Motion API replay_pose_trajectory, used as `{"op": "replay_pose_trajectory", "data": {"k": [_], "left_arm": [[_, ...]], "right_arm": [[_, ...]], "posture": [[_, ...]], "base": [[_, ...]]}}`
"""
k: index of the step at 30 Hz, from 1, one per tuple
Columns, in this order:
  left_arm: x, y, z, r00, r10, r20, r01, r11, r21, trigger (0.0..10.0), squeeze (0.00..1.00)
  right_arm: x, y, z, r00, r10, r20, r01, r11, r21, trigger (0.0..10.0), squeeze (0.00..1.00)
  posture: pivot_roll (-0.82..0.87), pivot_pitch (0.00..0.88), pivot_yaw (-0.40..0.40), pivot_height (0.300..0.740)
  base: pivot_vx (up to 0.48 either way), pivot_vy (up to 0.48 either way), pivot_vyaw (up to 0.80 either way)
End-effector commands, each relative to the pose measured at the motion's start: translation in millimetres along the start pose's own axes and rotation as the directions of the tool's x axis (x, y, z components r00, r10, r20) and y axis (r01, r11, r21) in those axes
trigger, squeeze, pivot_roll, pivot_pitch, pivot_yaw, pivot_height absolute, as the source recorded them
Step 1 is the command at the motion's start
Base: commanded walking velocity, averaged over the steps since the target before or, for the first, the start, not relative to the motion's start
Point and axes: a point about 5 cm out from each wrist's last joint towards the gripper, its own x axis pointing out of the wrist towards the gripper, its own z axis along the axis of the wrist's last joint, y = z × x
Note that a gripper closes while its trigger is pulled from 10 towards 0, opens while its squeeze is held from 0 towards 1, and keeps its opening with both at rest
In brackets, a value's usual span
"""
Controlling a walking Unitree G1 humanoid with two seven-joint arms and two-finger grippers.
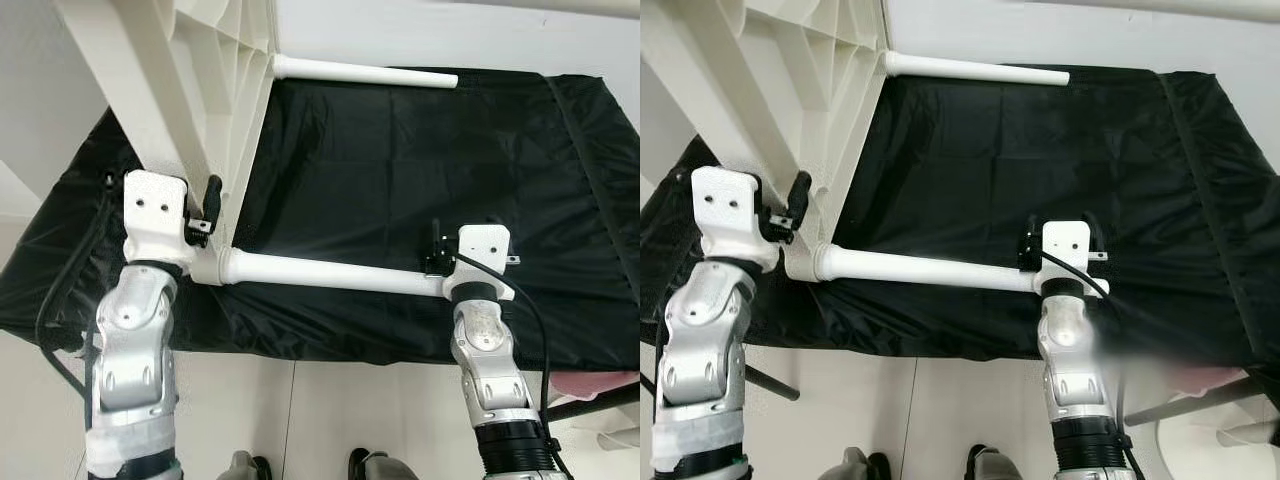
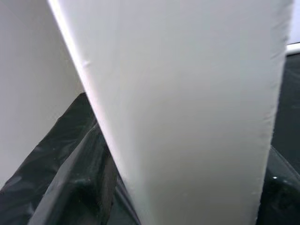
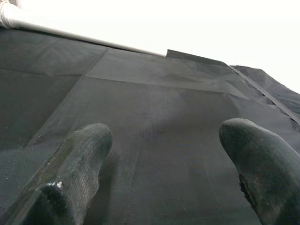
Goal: Building children table
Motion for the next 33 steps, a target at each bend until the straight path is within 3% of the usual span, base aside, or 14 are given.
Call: {"op": "replay_pose_trajectory", "data": {"k": [1, 6, 14, 22, 26, 33], "left_arm": [[-10.1, 11.9, 5.5, 0.991, 0.131, 0.039, -0.131, 0.991, -0.021, 10.0, 0.00], [-16.4, 13.3, 7.4, 0.996, 0.078, 0.043, -0.076, 0.996, -0.039, 10.0, 0.00], [-44.2, 23.7, 14.0, 0.999, 0.044, 0.020, -0.044, 0.999, 0.030, 10.0, 0.00], [-38.7, 21.4, 20.7, 0.998, 0.036, 0.046, -0.036, 0.999, -0.005, 10.0, 0.00], [-39.1, -0.6, 26.1, 0.982, -0.182, 0.056, 0.187, 0.977, -0.097, 10.0, 0.00], [-48.6, -11.3, 27.1, 0.934, -0.356, 0.025, 0.356, 0.928, -0.110, 10.0, 0.00]], "right_arm": [[-4.0, 0.9, -6.2, 1.000, 0.002, -0.019, -0.002, 1.000, -0.001, 10.0, 0.00], [-4.3, 3.0, -6.3, 1.000, 0.009, -0.020, -0.009, 1.000, 0.004, 10.0, 0.00], [-2.1, 9.9, -6.8, 0.999, 0.035, -0.019, -0.035, 0.999, 0.013, 10.0, 0.00], [0.5, 15.5, -5.1, 0.999, 0.050, -0.012, -0.050, 0.998, 0.023, 10.0, 0.00], [0.3, 16.1, -4.5, 0.999, 0.052, -0.007, -0.052, 0.998, 0.025, 10.0, 0.00], [-1.5, 14.5, -6.5, 0.999, 0.048, -0.009, -0.048, 0.999, 0.022, 10.0, 0.00]], "posture": [[0.03, 0.179, 0.063, 0.740], [0.05, 0.186, 0.058, 0.740], [0.09, 0.193, 0.046, 0.740], [0.10, 0.193, 0.044, 0.740], [0.09, 0.192, 0.048, 0.740], [0.09, 0.190, 0.055, 0.740]], "base": [[0.000, 0.000, 0.00], [0.000, 0.000, 0.00], [0.000, 0.000, 0.00], [0.000, 0.000, 0.00], [0.000, 0.000, 0.00], [0.000, 0.000, 0.00]]}}
